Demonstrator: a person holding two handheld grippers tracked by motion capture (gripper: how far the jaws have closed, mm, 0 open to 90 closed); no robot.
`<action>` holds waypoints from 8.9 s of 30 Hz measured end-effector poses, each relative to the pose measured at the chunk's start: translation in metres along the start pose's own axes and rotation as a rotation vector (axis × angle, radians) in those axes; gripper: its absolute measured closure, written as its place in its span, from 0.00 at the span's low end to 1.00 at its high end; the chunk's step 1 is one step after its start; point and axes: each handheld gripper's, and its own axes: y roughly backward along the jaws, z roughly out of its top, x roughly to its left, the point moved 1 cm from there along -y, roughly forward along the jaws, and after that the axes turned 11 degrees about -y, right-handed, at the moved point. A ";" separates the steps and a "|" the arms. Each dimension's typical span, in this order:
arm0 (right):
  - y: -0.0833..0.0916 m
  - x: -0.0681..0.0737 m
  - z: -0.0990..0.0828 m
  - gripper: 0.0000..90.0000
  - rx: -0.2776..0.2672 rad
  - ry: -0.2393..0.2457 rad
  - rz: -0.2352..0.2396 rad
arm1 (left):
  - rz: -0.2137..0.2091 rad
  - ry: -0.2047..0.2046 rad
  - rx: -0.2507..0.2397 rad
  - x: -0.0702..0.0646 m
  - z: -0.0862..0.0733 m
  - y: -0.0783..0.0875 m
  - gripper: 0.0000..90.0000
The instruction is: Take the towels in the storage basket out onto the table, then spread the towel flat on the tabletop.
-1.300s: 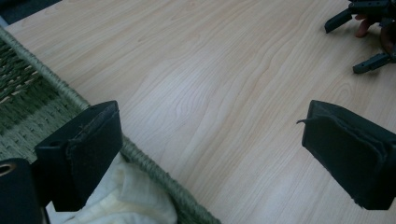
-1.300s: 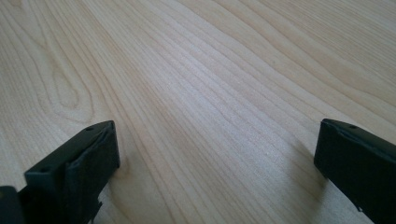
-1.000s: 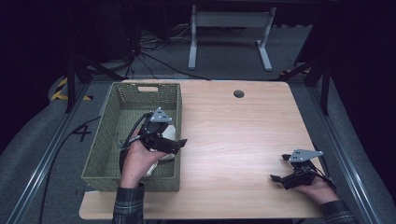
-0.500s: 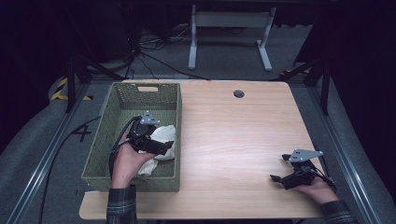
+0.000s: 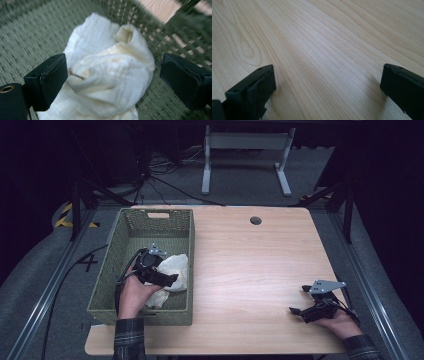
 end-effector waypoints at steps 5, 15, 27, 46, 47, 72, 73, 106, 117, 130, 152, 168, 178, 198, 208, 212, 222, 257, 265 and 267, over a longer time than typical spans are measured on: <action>0.000 0.000 0.000 0.00 0.000 -0.001 -0.001 | -0.013 0.034 0.061 0.005 -0.006 -0.011 0.10; 0.000 0.001 0.000 0.00 -0.002 -0.006 -0.003 | -0.014 0.059 0.213 0.006 -0.012 -0.029 0.09; 0.000 0.001 -0.001 0.00 -0.002 -0.007 -0.004 | -0.011 0.080 0.284 0.005 -0.016 -0.040 0.12; 0.000 0.001 0.000 0.00 -0.002 -0.007 -0.004 | -0.069 0.225 0.124 0.013 -0.011 -0.009 0.81; 0.000 0.001 -0.001 0.00 -0.002 -0.007 -0.004 | -0.070 0.233 0.105 0.013 -0.011 -0.007 0.81; 0.001 0.001 -0.001 0.00 -0.001 -0.008 -0.006 | -0.099 0.151 -0.190 0.010 0.014 0.047 0.81; 0.001 0.001 -0.001 0.00 -0.001 -0.008 -0.006 | -0.111 0.152 -0.210 0.009 0.016 0.050 0.81; 0.001 0.001 -0.001 0.00 -0.001 -0.008 -0.007 | -0.127 0.008 -0.447 -0.014 0.083 0.138 0.81; 0.001 0.001 -0.001 0.00 -0.001 -0.008 -0.007 | -0.202 -0.051 -0.458 -0.048 0.106 0.113 0.81; 0.001 0.000 -0.001 0.00 0.000 -0.007 -0.007 | -0.294 -0.075 -0.492 -0.080 0.113 0.071 0.81; 0.001 0.001 -0.001 0.00 0.000 -0.003 0.000 | -0.349 -0.189 -0.423 -0.144 0.126 0.004 0.81; 0.001 0.001 -0.001 0.00 0.001 -0.004 0.000 | -0.383 -0.273 -0.379 -0.168 0.125 -0.040 0.81; 0.001 0.001 -0.001 0.00 0.000 -0.003 -0.001 | -0.383 -0.306 -0.327 -0.181 0.123 -0.067 0.81; 0.001 0.001 -0.001 0.00 0.001 -0.002 0.002 | -0.401 -0.330 -0.217 -0.196 0.109 -0.111 0.79; 0.002 0.001 -0.001 0.01 0.014 0.010 0.009 | -0.401 -0.287 -0.241 -0.190 0.104 -0.098 0.48; 0.009 0.000 0.004 0.21 0.035 0.014 0.044 | -0.380 -0.266 -0.247 -0.187 0.099 -0.087 0.41; 0.018 0.013 0.012 0.44 -0.014 0.000 0.164 | -0.345 -0.240 -0.223 -0.192 0.080 -0.077 0.40; 0.007 0.030 0.036 0.98 -0.039 0.050 0.232 | -0.287 -0.219 -0.170 -0.186 0.065 -0.080 0.95; 0.025 0.006 0.034 0.99 -0.071 0.022 0.130 | -0.254 -0.194 -0.192 -0.180 0.067 -0.078 0.95; 0.027 0.003 0.033 0.99 -0.072 0.016 0.118 | -0.238 -0.180 -0.202 -0.176 0.069 -0.078 0.95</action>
